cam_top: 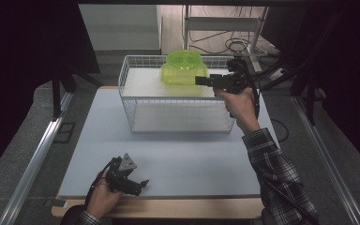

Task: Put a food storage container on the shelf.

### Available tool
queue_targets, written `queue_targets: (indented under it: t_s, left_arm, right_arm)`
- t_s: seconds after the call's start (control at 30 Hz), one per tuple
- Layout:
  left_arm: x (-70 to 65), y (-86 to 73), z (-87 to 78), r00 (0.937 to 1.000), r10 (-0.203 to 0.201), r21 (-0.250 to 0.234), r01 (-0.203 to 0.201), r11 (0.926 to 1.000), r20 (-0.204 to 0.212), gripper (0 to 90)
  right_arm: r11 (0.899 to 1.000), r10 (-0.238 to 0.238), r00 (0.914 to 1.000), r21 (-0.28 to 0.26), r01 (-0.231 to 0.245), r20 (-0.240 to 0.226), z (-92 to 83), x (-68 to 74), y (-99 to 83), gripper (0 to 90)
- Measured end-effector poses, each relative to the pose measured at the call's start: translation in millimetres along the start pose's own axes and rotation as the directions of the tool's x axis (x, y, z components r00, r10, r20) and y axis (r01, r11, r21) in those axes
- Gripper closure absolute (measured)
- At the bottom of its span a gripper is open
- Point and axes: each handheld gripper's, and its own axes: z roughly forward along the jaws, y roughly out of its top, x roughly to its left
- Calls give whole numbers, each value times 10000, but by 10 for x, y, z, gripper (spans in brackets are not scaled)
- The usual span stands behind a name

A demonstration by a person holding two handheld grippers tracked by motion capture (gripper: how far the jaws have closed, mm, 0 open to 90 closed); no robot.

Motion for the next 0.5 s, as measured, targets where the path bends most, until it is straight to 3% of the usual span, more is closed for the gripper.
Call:
queue_targets:
  t_s: [0.5]
  left_arm:
    - [0, -3, 2, 10000, -6, -2, 6, 10000, -3, 14]
  right_arm:
    - [9876, -1463, 9889, 605, 1446, 247, -52, 88, -521, 88]
